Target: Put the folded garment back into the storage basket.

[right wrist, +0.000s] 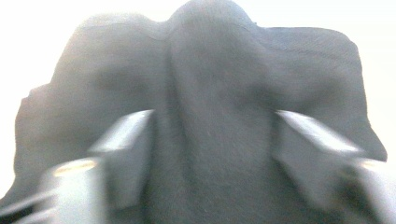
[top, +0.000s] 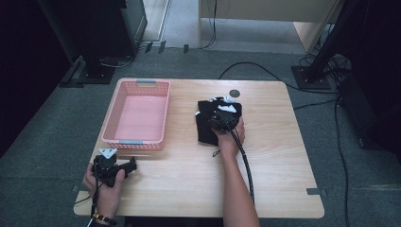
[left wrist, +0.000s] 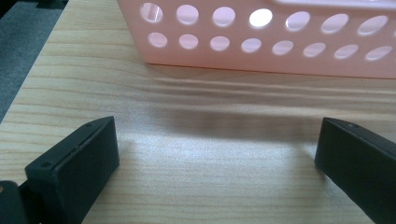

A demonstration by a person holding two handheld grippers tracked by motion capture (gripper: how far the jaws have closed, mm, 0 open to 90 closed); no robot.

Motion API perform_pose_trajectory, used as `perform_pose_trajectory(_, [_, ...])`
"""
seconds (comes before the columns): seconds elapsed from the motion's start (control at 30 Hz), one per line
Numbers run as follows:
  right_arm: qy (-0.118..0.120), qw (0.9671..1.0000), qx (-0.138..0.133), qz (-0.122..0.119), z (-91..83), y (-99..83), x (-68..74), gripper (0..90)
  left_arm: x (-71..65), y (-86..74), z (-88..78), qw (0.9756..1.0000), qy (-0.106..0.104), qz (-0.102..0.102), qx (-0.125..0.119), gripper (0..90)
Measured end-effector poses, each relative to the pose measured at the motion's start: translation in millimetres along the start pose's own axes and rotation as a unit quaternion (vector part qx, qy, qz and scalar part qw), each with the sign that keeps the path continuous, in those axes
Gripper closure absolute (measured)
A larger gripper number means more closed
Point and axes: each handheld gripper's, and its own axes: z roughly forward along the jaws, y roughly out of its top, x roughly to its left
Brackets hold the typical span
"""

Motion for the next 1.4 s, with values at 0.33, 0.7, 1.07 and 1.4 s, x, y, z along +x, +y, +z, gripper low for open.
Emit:
perform_pose_trajectory(0.33, [0.004, 0.9999, -0.017, 0.001, -2.2, -0.3, -9.2, 69.5, 0.0, 0.0, 0.0, 1.0, 0.0, 0.0, 0.0, 0.0])
perform_pose_trajectory(0.7, [0.019, 0.9988, -0.035, 0.028, -12.0, 0.7, -5.1, 72.6, 0.1, 0.2, 0.2, 1.0, -0.001, 0.001, 0.0, 0.0])
perform_pose_trajectory(1.07, [0.068, 0.9957, -0.052, 0.034, -51.3, 32.8, 22.3, 72.6, 0.1, 0.2, 0.3, 1.0, -0.001, 0.001, 0.0, 0.0])
perform_pose_trajectory(1.4, [0.107, 0.9921, -0.064, 0.012, -75.0, 54.1, 58.6, 72.6, 0.1, 0.3, 0.2, 1.0, -0.001, 0.001, 0.0, 0.0])
